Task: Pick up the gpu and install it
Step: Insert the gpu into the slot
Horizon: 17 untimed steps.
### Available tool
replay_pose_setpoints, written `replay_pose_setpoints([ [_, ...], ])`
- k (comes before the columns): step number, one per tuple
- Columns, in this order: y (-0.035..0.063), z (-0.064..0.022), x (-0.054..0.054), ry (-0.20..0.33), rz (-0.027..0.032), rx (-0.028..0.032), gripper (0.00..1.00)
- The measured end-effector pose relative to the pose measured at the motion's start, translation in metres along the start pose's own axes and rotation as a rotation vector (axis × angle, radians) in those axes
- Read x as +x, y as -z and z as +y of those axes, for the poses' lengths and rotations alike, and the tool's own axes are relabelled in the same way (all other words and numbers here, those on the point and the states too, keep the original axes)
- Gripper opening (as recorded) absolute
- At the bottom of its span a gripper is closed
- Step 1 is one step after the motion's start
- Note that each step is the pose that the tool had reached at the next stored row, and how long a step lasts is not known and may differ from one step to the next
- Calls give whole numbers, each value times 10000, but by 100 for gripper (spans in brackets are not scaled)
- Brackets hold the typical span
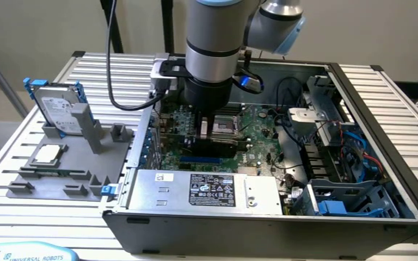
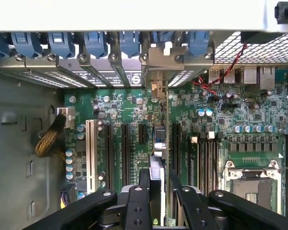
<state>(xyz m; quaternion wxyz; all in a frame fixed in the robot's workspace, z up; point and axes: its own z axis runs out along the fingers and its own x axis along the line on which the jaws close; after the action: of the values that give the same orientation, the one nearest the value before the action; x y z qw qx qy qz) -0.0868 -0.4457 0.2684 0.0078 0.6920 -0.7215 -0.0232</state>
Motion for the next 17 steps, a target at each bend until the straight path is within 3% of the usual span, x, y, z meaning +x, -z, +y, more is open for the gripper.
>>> replay_pose_setpoints([
  [17,-21,14,1,181,8,-4,26],
])
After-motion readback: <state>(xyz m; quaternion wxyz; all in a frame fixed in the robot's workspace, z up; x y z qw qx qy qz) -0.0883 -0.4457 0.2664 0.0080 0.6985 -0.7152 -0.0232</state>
